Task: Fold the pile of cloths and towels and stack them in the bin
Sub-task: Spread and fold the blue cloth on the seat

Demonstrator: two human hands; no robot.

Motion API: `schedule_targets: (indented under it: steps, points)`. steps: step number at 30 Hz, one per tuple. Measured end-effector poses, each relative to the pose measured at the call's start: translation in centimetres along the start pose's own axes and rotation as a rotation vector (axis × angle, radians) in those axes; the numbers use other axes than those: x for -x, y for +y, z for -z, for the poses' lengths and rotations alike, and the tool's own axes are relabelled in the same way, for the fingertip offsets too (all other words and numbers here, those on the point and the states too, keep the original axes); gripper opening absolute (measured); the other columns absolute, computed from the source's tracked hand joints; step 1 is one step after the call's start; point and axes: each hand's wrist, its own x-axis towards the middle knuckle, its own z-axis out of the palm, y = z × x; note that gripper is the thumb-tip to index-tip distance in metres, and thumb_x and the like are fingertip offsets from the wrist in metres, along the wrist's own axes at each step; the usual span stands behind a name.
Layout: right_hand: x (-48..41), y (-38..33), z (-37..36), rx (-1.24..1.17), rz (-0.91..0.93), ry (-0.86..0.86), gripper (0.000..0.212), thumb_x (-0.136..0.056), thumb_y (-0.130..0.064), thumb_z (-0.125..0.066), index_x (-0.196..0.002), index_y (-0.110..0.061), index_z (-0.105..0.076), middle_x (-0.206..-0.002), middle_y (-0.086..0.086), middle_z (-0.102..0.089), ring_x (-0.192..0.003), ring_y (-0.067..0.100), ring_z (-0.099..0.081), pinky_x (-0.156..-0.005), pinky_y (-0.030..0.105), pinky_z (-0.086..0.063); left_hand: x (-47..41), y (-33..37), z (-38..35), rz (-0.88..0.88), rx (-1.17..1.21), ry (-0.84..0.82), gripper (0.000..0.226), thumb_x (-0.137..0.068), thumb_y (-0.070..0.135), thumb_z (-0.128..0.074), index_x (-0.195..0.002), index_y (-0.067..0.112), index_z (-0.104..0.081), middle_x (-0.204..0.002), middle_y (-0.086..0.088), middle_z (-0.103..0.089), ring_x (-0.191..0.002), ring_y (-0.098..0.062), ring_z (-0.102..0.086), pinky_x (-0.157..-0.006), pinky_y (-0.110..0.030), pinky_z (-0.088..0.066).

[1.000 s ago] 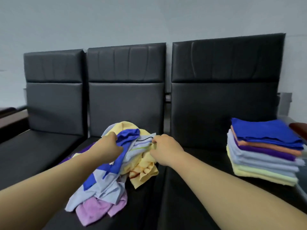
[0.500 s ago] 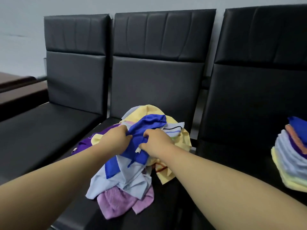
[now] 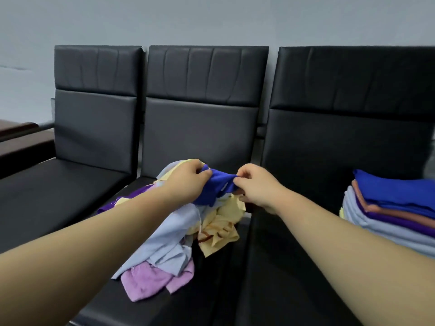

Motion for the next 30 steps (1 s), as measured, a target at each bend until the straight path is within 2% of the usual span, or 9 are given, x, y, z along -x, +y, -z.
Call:
schedule_targets:
  steps: [5, 10, 11, 15, 17, 20, 23, 27, 30]
  points:
    - [6.1, 2.2, 9.4, -0.149, -0.012, 0.130, 0.010, -0.103, -0.016, -0.060, -0.094, -0.021, -0.060, -0.106, 0.015, -0.071, -0.099, 0.031, -0.075, -0.086, 0.050, -0.064, 4.0, 8.7, -3.4, -0.064, 0.162, -0.112, 0.027, -0.102, 0.036, -0.057, -0.091, 0.013, -0.062, -0.071, 0.001, -0.055, -0.063, -0.017, -0.049, -0.046, -0.018, -0.036]
    - [12.0, 6.2, 15.4, -0.241, -0.045, 0.270, 0.011, -0.101, -0.013, -0.061, -0.092, -0.018, -0.063, -0.105, 0.018, -0.068, -0.101, 0.031, -0.071, -0.085, 0.050, -0.065, 6.9, 13.4, -9.3, -0.074, 0.351, -0.240, 0.029, -0.086, 0.046, -0.065, -0.079, 0.018, -0.062, -0.073, -0.002, -0.062, -0.071, -0.021, -0.057, -0.068, -0.046, -0.054]
    - [13.0, 7.1, 16.0, -0.233, -0.054, 0.290, 0.011, -0.100, -0.013, -0.062, -0.090, -0.019, -0.064, -0.100, 0.015, -0.069, -0.098, 0.029, -0.071, -0.084, 0.050, -0.065, 7.3, 13.7, -10.5, -0.063, 0.356, -0.261, 0.031, -0.083, 0.047, -0.064, -0.079, 0.017, -0.063, -0.074, -0.002, -0.063, -0.072, -0.021, -0.058, -0.070, -0.047, -0.056]
    - [16.5, 11.9, 16.9, -0.223, -0.160, 0.307, 0.013, -0.097, -0.006, -0.066, -0.089, -0.016, -0.065, -0.085, 0.008, -0.067, -0.084, 0.023, -0.066, -0.085, 0.054, -0.062, 9.5, 13.0, -16.2, -0.004, 0.307, -0.378, 0.023, -0.086, 0.040, -0.067, -0.077, 0.020, -0.062, -0.070, -0.002, -0.061, -0.068, -0.022, -0.057, -0.066, -0.038, -0.051]
    - [17.4, 14.3, 16.4, -0.213, -0.234, 0.302, 0.013, -0.094, -0.004, -0.070, -0.091, -0.016, -0.067, -0.087, 0.009, -0.069, -0.082, 0.024, -0.067, -0.087, 0.058, -0.060, 10.3, 11.7, -18.4, 0.017, 0.228, -0.420, 0.017, -0.091, 0.031, -0.068, -0.082, 0.020, -0.060, -0.074, -0.002, -0.062, -0.069, -0.021, -0.058, -0.067, -0.038, -0.053]
    - [18.4, 17.4, 15.2, -0.224, -0.335, 0.291, 0.016, -0.092, -0.002, -0.073, -0.098, -0.016, -0.068, -0.096, 0.008, -0.070, -0.088, 0.022, -0.068, -0.087, 0.050, -0.062, 11.3, 9.9, -20.3, -0.002, 0.070, -0.435, 0.008, -0.094, 0.019, -0.065, -0.097, 0.022, -0.058, -0.090, -0.001, -0.068, -0.074, -0.016, -0.063, -0.069, -0.036, -0.056]
    - [18.3, 19.1, 14.1, -0.274, -0.396, 0.259, 0.019, -0.092, -0.001, -0.072, -0.101, -0.016, -0.066, -0.102, 0.008, -0.070, -0.092, 0.020, -0.067, -0.084, 0.041, -0.061, 12.3, 8.7, -21.2, -0.021, 0.091, -0.453, 0.017, -0.095, 0.020, -0.067, -0.105, 0.028, -0.056, -0.097, 0.004, -0.067, -0.082, -0.013, -0.067, -0.062, -0.029, -0.055]
    - [17.2, 19.3, 14.1, -0.314, -0.400, 0.200, 0.027, -0.090, 0.001, -0.073, -0.106, -0.020, -0.066, -0.111, 0.006, -0.068, -0.106, 0.023, -0.068, -0.085, 0.041, -0.062, 13.2, 8.1, -21.7, -0.159, 0.063, -0.455, 0.026, -0.088, 0.033, -0.076, -0.104, 0.033, -0.056, -0.105, 0.010, -0.063, -0.094, -0.006, -0.063, -0.081, -0.034, -0.058]
    - [16.4, 19.3, 13.9, -0.375, -0.397, 0.161, 0.034, -0.089, 0.007, -0.070, -0.110, -0.019, -0.066, -0.118, 0.008, -0.065, -0.110, 0.024, -0.067, -0.082, 0.038, -0.060, 12.7, 8.3, -21.7, -0.279, 0.037, -0.300, 0.039, -0.084, 0.035, -0.080, -0.107, 0.033, -0.048, -0.108, 0.015, -0.049, -0.095, -0.003, -0.055, -0.073, -0.021, -0.049]
